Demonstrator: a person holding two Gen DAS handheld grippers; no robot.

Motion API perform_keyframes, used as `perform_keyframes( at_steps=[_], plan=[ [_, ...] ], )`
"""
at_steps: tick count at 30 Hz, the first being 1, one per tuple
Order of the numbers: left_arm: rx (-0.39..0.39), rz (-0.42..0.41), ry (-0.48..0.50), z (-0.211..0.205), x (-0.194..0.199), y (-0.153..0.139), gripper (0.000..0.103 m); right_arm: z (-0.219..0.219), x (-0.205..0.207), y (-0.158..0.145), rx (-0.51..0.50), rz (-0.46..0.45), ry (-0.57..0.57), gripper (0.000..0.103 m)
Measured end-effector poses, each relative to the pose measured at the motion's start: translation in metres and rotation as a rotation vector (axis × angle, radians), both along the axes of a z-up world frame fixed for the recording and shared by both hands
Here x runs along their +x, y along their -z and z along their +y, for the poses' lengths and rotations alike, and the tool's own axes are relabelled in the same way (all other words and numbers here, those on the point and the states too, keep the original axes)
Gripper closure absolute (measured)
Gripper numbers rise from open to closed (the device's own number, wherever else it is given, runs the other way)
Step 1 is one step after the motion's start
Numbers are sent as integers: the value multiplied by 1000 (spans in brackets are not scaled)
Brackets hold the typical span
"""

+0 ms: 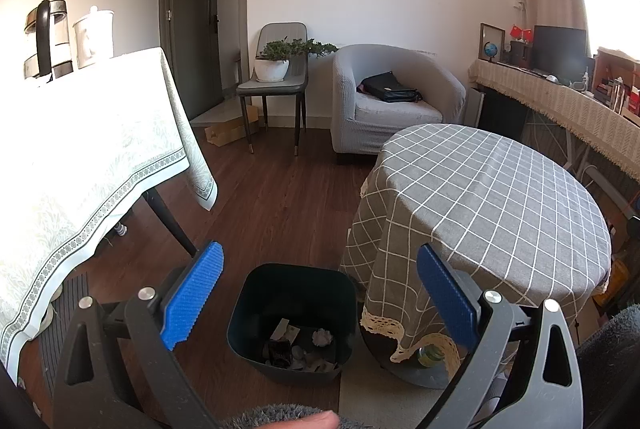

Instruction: Collect trash

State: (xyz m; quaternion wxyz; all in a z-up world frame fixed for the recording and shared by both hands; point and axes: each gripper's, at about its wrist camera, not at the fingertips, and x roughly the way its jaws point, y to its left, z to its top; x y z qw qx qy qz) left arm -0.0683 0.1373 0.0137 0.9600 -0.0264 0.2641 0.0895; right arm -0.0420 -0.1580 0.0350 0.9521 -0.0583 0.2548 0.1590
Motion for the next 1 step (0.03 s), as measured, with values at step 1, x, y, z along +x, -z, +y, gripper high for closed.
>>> perform_keyframes(
  at_steps=[1],
  plan=[
    [2, 0, -2, 0, 0, 0, 4, 0, 0, 0, 0, 0, 0, 4]
  ],
)
